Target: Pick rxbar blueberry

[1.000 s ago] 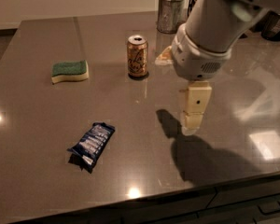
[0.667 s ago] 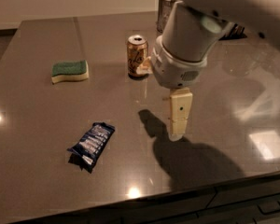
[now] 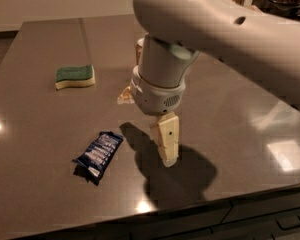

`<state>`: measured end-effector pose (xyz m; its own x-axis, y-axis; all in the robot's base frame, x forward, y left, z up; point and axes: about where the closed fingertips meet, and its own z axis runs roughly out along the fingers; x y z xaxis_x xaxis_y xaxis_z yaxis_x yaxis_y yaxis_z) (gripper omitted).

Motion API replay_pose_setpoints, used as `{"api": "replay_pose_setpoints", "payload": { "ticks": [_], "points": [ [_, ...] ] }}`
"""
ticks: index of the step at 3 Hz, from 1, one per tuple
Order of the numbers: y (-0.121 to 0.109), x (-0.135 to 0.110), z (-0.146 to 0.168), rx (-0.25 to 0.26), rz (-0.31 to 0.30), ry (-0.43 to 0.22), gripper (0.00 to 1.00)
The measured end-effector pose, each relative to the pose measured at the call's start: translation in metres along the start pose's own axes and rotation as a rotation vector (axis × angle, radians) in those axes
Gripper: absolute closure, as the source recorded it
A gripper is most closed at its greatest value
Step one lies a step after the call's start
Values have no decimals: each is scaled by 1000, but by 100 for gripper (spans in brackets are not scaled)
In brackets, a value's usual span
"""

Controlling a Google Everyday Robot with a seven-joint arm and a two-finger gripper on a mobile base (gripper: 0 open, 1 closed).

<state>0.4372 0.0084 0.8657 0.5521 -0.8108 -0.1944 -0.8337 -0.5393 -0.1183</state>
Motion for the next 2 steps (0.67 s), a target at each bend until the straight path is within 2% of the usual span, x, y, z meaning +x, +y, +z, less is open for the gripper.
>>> {"api": "replay_pose_setpoints", "payload": {
  "ticks": [2],
  "points": [
    [0,-62,38,-65,-147,-50,0]
  ]
}}
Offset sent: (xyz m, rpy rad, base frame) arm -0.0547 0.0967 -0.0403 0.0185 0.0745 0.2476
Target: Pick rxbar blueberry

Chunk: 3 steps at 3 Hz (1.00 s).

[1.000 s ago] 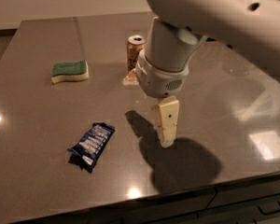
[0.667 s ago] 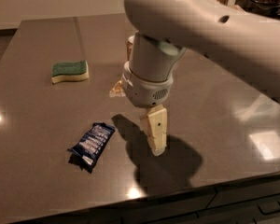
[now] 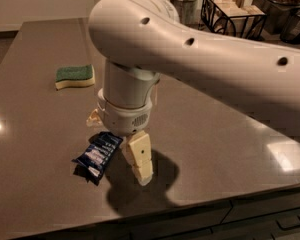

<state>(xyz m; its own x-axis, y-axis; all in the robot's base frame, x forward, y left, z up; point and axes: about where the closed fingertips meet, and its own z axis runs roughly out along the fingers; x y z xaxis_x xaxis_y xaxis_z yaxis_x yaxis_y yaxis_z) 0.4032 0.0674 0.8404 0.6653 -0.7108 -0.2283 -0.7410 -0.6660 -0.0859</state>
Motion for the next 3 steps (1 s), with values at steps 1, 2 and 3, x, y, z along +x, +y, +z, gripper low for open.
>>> {"api": "replay_pose_setpoints", "payload": {
  "ticks": [1,2,3],
  "points": [
    [-6,-21,16,-20,-40,-10,0],
    [-14,-32,24,-38,-58,-2,14],
    [-22,-34,25,-53,-57,10,38]
  ]
}}
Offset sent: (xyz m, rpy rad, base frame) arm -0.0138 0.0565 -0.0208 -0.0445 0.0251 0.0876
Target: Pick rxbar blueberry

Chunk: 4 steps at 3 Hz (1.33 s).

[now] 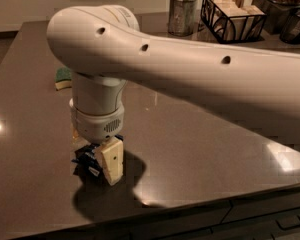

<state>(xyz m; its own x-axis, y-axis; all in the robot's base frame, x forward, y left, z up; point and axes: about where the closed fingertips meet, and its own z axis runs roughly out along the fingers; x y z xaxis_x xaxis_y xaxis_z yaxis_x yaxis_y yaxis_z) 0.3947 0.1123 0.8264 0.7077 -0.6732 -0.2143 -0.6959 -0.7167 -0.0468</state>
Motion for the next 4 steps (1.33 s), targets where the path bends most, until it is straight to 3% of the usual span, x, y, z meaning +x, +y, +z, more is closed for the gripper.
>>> {"api": "replay_pose_setpoints", "payload": {
  "ticks": [2,3,4],
  "points": [
    [-3,8,-8,-8,20,6,85],
    [-3,8,-8,-8,20,6,100],
    [0,21,-47,44,80,-26,100]
  ]
}}
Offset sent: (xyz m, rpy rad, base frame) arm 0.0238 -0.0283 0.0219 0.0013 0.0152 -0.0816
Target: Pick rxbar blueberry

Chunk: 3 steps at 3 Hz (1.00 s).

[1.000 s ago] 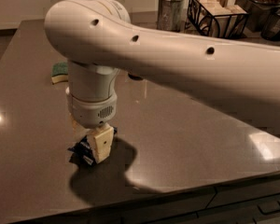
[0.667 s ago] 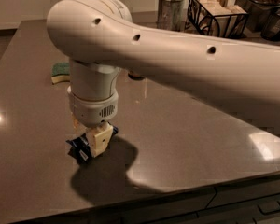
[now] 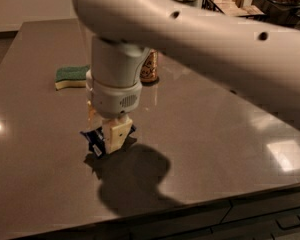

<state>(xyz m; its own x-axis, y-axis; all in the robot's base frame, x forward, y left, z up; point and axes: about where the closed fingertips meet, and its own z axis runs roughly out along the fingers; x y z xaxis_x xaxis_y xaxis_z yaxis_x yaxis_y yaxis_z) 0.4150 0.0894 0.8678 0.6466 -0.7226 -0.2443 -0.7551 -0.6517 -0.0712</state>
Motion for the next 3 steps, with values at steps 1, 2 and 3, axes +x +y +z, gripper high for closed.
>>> {"api": "replay_pose_setpoints", "payload": {
  "ticks": [1,2,3],
  "points": [
    [0,4,-53,61,35,-37,100],
    [1,0,-87,101,30,-56,100],
    [-2,-3,-93,125,27,-56,100]
  ]
}}
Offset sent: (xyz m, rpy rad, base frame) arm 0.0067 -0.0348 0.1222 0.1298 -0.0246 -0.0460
